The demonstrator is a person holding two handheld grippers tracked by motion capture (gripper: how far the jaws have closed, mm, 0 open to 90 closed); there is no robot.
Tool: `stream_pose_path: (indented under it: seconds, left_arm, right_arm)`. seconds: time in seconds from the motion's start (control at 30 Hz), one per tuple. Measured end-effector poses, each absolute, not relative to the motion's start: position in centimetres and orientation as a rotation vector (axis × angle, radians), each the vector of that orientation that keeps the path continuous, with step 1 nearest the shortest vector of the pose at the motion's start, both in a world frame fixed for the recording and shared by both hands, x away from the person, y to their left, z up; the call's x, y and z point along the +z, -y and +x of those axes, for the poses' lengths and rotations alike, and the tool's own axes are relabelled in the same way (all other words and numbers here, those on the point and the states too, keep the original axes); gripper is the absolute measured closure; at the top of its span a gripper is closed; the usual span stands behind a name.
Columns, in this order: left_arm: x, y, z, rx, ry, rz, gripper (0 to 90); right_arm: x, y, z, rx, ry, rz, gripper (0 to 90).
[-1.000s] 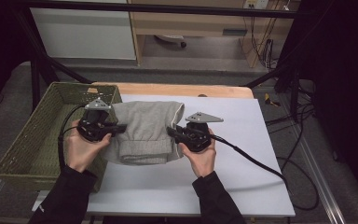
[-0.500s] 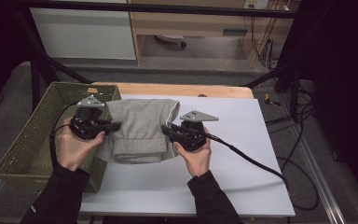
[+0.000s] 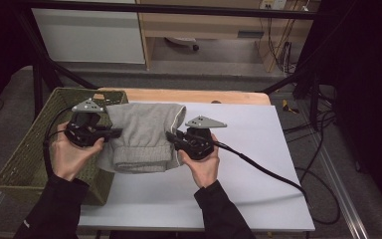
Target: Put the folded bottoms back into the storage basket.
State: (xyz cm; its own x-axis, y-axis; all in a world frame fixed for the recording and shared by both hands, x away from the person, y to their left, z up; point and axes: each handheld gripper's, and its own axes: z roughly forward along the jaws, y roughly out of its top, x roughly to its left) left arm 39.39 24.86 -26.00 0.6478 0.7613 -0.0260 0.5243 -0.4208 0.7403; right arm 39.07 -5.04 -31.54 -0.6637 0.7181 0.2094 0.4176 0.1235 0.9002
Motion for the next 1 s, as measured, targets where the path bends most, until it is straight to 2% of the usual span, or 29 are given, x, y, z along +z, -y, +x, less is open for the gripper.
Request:
stream_pose_path:
  seconds: [1.0]
  left_arm:
    - [-24.2, -28.6, 39.0, 0.448, -1.037, 2.116, 80.7]
  right_arm:
    - [-30.3, 1.0, 39.1, 1.587, -2.138, 1.062, 75.3]
